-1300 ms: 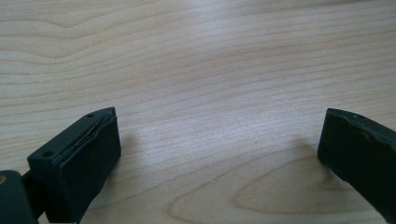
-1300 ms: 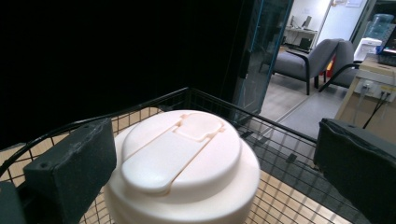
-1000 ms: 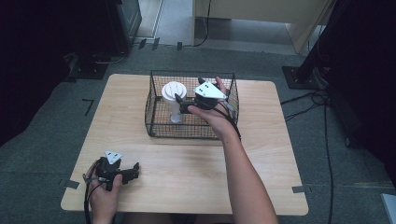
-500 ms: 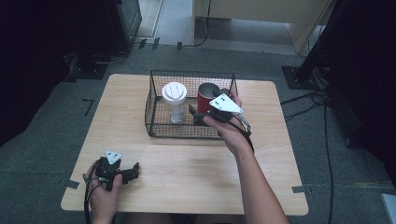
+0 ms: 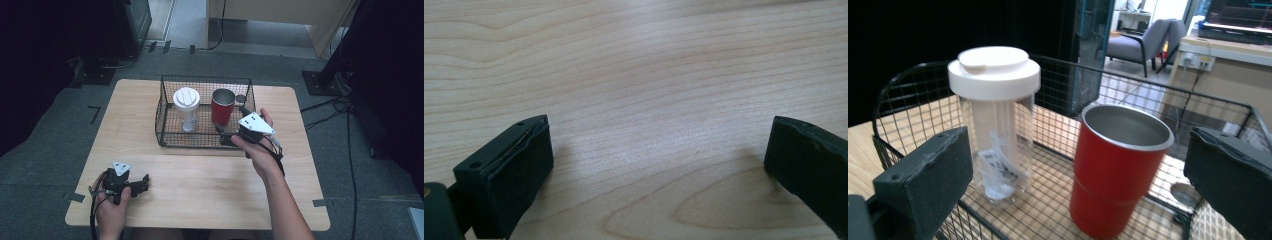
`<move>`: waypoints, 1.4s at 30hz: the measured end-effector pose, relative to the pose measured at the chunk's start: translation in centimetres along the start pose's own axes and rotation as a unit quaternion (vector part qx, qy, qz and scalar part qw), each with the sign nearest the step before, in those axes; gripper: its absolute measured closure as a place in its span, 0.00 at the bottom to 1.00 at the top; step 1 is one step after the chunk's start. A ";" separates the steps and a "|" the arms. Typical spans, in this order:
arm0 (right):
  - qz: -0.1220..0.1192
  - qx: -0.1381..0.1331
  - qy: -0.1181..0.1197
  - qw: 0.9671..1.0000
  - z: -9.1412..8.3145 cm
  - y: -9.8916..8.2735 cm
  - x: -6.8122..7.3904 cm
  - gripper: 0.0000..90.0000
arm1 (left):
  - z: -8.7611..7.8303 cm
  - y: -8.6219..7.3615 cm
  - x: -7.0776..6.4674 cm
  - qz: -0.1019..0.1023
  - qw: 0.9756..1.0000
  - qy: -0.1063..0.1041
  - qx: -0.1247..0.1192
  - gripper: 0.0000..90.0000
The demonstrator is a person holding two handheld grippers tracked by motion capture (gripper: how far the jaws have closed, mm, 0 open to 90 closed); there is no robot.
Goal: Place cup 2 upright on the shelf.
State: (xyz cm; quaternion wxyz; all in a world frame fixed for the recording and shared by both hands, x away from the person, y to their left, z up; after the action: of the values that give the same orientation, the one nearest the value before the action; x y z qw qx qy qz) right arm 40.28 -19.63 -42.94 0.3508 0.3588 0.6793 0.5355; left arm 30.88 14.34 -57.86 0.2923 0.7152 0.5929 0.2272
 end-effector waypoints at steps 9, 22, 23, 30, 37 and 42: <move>0.015 0.008 -0.021 1.000 -2.2 -2.0 -1.6 0.00 | 0.0 0.0 0.0 -0.001 1.000 0.000 -0.001 0.00; 0.030 0.021 -0.047 0.998 -5.1 -4.9 -3.5 0.00 | 0.0 0.0 0.0 0.000 1.000 0.000 0.001 0.00; 0.030 0.024 -0.048 0.998 -5.3 -5.2 -3.6 0.00 | 0.0 0.0 0.0 0.000 1.000 0.000 0.000 0.00; 0.041 0.033 -0.063 0.997 -6.6 -7.1 -4.5 0.00 | 0.0 0.0 0.0 -0.001 1.000 0.000 -0.001 0.00; 0.052 0.048 -0.076 0.995 -8.0 -9.6 -5.5 0.00 | 0.0 0.0 0.0 -0.001 1.000 0.000 0.000 0.00; 0.061 0.056 -0.090 0.993 -9.2 -11.1 -6.3 0.00 | 0.0 0.0 0.0 0.000 1.000 0.000 0.000 0.00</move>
State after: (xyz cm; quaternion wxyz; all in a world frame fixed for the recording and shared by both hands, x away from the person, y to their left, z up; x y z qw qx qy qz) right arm 34.24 -31.37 -51.56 0.3565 0.4650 0.6506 0.4831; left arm 30.87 14.33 -57.86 0.2925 0.7149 0.5931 0.2270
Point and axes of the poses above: each handheld gripper's, and its own axes: z roughly forward along the jaws, y roughly out of its top, x roughly to its left, the point moved 8 cm from there along z, roughly forward along the jaws, and after that the axes turned 3 degrees about -z, right-handed, at the moved point
